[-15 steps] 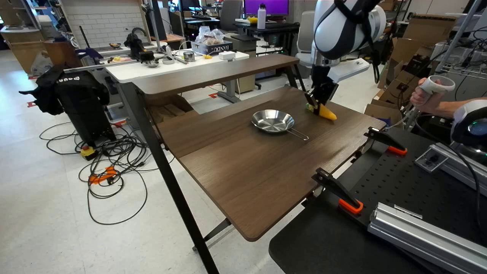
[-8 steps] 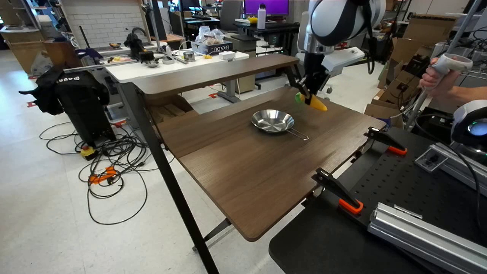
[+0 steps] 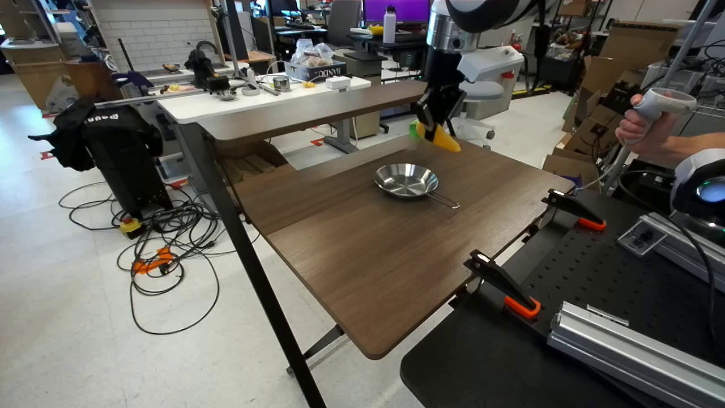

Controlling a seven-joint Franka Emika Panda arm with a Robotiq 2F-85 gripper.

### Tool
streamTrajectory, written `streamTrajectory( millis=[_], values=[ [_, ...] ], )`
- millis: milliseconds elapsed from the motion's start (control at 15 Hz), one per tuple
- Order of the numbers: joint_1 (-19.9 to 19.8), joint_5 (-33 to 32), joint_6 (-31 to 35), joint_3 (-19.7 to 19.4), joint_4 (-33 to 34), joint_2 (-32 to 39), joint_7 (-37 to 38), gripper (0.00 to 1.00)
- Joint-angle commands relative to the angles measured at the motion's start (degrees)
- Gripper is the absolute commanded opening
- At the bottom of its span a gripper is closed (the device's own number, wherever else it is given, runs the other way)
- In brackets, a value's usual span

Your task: Place the orange plush toy on the pan

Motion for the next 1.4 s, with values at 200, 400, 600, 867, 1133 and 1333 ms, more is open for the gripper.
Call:
streamTrajectory(
  millis=[200,400,600,867,1133,1333],
  values=[
    [2.3,1.5,-1.1,1.8,-1.2,-0.6,-1.2,0.03],
    [3.4,1.1,-1.2,1.8,-1.2,0.2,-0.7,0.03],
    [4.2,0.9,-1.3,1.5,-1.0,1.1,-0.2,0.37],
    [4.9,0.2,-1.2,1.1,-1.3,1.7,0.0,0.58],
    [4.8,0.4,-1.2,1.2,-1.8,1.6,-0.1,0.88],
    [4.7,0.4,-1.5,1.0,-2.8,0.2,-0.1,1.00]
  ],
)
